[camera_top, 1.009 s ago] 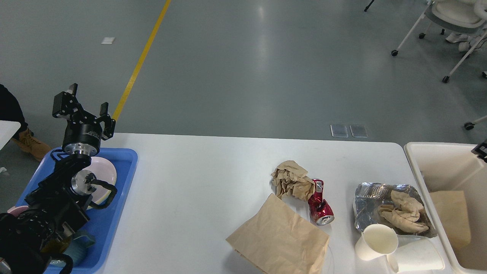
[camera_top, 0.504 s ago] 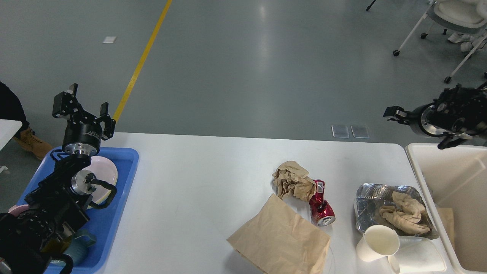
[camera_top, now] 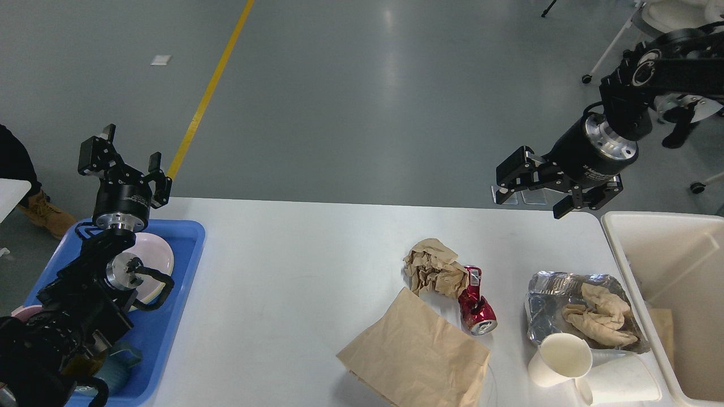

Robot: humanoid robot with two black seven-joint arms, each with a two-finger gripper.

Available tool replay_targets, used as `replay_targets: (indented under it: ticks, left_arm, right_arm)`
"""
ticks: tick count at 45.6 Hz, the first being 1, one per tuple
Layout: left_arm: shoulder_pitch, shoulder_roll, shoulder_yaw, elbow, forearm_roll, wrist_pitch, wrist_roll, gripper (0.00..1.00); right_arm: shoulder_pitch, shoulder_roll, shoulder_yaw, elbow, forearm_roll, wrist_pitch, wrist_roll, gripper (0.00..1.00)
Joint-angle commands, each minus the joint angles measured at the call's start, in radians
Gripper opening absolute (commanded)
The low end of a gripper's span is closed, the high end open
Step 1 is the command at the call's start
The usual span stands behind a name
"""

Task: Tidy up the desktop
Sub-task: 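Move the right gripper down to the foil tray and grasp it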

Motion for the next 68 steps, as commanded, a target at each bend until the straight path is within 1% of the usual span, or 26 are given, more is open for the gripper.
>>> replay_targets:
  ticks: [1,7,12,15,22,26,32,39,47,50,56,58,61,64,68]
  left_arm:
    - [-0.002,0.0,0.0,0.0,-0.001,0.0,0.0,0.96]
    - [0.0,0.0,0.0,0.0,0.001,0.0,0.0,0.96]
    - [-0.002,0.0,0.0,0.0,0.001,0.0,0.0,0.96]
    - [0.0,0.0,0.0,0.0,0.001,0.0,0.0,0.96]
    - [0.0,0.0,0.0,0.0,0.001,0.0,0.0,0.96]
    - [0.0,0.0,0.0,0.0,0.001,0.0,0.0,0.96]
    - [0.0,0.0,0.0,0.0,-0.001,0.0,0.0,0.96]
    - [-0.002,0.0,0.0,0.0,0.001,0.0,0.0,0.96]
    - [0.0,0.0,0.0,0.0,0.001,0.0,0.0,0.96]
    - [-0.002,0.0,0.0,0.0,-0.001,0.0,0.0,0.96]
    - [-0.002,0.0,0.0,0.0,0.001,0.0,0.0,0.96]
    - [0.0,0.0,0.0,0.0,-0.001,0.0,0.0,0.96]
    - [-0.002,0.0,0.0,0.0,0.001,0.0,0.0,0.96]
    - [-0.002,0.0,0.0,0.0,-0.001,0.0,0.0,0.96]
    - [0.0,0.0,0.0,0.0,0.001,0.0,0.0,0.96]
  right_arm:
    - [-0.11,0.004,0.011,-0.05,0.006,-0.044,-0.005,1.0]
    - [-0.31,0.026,0.079,-0.109,0.006,-0.163,-0.008,1.0]
    - [-0.422,0.043,0.077,-0.115,0.004,-0.262,-0.01,1.0]
    - [-0.462,0.061,0.076,-0.115,0.003,-0.298,-0.01,1.0]
    - [-0.515,0.072,0.074,-0.13,-0.001,-0.325,-0.01,1.0]
    - [-0.561,0.079,0.077,-0.187,-0.004,-0.352,-0.01,1.0]
    - [-0.65,0.127,0.074,-0.277,-0.004,-0.386,-0.01,1.0]
    - [-0.69,0.136,0.074,-0.305,-0.008,-0.387,-0.01,1.0]
    - [-0.736,0.165,0.073,-0.343,-0.01,-0.435,-0.01,0.96]
    - [-0.758,0.176,0.071,-0.356,-0.01,-0.463,-0.01,0.9]
    - [-0.775,0.178,0.069,-0.359,-0.01,-0.501,-0.01,0.89]
    - [-0.776,0.178,0.069,-0.359,-0.011,-0.51,-0.01,0.84]
    - [-0.778,0.179,0.069,-0.359,-0.011,-0.512,-0.011,0.62]
    - [-0.779,0.179,0.068,-0.357,-0.011,-0.512,-0.011,0.37]
    - [-0.781,0.179,0.066,-0.357,-0.011,-0.512,-0.011,0.1]
